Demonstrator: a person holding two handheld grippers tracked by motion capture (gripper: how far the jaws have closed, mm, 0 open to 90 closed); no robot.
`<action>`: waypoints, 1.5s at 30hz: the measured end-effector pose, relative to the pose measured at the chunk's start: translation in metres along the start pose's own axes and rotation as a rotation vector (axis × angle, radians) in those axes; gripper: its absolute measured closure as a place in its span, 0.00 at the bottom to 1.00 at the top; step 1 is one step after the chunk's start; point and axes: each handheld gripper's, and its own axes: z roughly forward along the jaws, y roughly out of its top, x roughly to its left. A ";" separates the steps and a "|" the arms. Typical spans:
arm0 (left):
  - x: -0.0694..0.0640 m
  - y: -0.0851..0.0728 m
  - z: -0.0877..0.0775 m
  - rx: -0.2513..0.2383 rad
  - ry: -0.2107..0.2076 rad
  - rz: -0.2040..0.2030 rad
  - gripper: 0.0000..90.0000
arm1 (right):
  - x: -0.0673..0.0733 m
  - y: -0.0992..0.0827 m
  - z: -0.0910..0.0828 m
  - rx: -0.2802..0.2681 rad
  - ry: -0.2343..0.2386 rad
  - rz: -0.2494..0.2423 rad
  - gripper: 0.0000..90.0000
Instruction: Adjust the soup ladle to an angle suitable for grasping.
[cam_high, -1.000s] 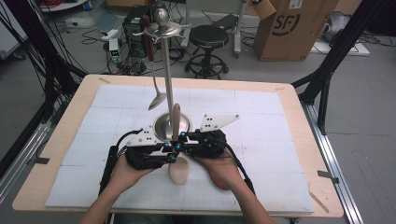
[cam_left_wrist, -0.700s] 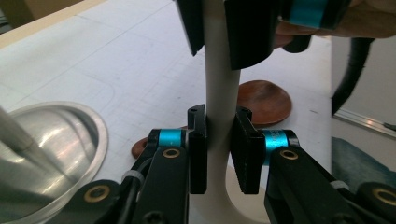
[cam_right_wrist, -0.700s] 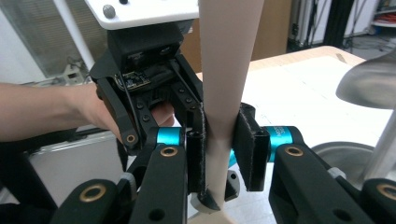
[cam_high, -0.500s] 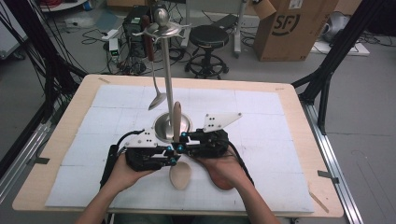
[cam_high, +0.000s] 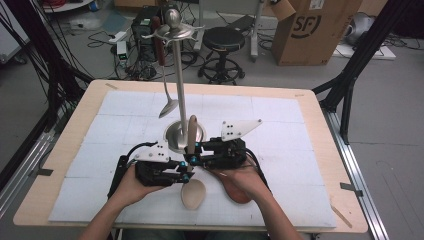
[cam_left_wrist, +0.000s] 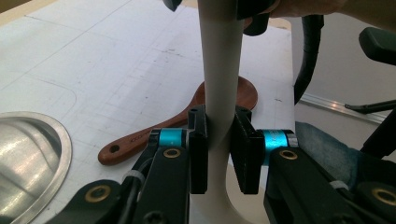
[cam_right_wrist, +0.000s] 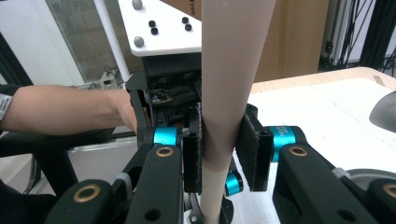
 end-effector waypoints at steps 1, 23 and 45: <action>0.001 0.000 0.000 -0.006 0.005 -0.006 0.86 | 0.001 0.000 0.000 -0.005 -0.008 0.006 0.82; -0.003 0.005 -0.002 -0.083 0.128 -0.026 0.86 | 0.012 0.003 0.001 -0.050 -0.173 0.021 0.82; -0.002 0.008 -0.014 -0.091 -0.086 0.040 0.87 | 0.005 0.002 0.004 -0.111 0.109 0.002 0.84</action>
